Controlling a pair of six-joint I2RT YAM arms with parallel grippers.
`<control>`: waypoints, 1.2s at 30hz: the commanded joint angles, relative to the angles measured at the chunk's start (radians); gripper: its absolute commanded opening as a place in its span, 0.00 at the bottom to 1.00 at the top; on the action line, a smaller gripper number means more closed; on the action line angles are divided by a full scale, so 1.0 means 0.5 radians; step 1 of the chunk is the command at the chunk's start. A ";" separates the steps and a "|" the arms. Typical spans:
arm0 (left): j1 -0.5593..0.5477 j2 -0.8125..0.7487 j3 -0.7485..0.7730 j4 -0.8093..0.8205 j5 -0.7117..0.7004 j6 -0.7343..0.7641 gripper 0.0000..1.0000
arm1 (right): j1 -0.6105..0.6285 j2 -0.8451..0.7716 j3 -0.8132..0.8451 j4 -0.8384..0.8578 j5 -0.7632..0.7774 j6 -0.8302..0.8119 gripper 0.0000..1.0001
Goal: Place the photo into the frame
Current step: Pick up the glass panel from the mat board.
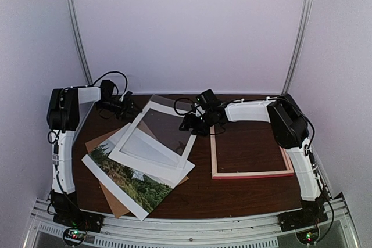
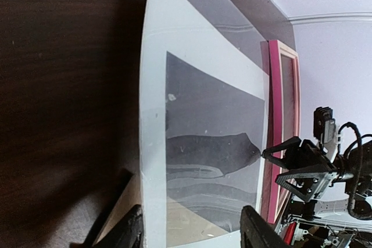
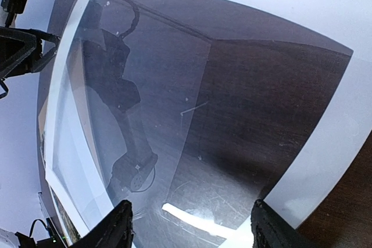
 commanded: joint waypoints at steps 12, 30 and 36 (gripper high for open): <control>-0.015 -0.220 -0.090 0.131 0.087 0.002 0.66 | -0.007 0.056 -0.042 -0.003 -0.070 -0.037 0.69; -0.035 -0.338 -0.178 -0.065 -0.028 0.211 0.62 | -0.008 0.105 0.036 -0.023 -0.183 -0.091 0.68; -0.068 -0.368 -0.173 -0.181 -0.131 0.294 0.52 | -0.007 0.141 0.092 -0.125 -0.177 -0.159 0.68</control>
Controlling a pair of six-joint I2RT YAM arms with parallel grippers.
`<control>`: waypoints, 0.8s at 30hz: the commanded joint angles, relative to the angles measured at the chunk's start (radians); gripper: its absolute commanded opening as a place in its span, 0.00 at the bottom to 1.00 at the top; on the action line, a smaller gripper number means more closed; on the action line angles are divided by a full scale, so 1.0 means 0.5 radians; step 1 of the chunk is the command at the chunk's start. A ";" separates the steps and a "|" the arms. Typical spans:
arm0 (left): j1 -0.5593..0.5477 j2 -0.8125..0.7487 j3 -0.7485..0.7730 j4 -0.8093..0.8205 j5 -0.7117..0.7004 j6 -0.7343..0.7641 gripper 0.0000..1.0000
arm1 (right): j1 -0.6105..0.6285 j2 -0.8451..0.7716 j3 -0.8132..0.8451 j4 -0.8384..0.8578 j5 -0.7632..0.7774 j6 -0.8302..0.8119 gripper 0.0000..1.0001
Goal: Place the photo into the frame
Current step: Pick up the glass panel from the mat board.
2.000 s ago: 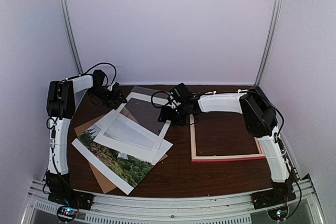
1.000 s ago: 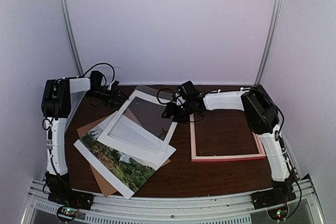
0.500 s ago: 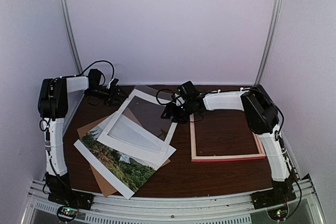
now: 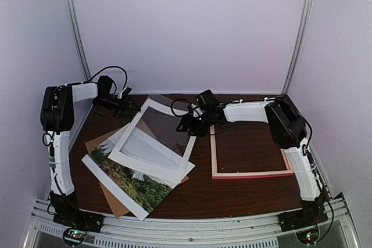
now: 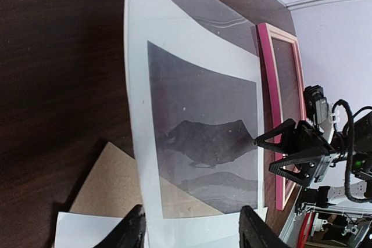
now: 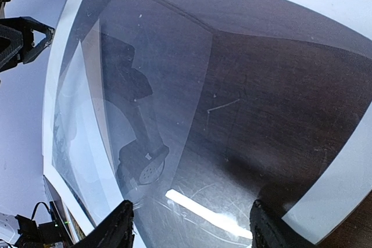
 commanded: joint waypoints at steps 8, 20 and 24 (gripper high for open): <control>-0.075 -0.110 0.005 -0.167 -0.081 0.175 0.29 | -0.011 0.094 0.078 -0.242 0.009 -0.146 0.68; -0.099 -0.082 0.047 -0.238 -0.161 0.236 0.10 | -0.012 0.113 0.116 -0.315 0.007 -0.210 0.68; -0.099 -0.050 0.065 -0.238 -0.154 0.235 0.13 | -0.014 0.122 0.120 -0.316 -0.001 -0.214 0.68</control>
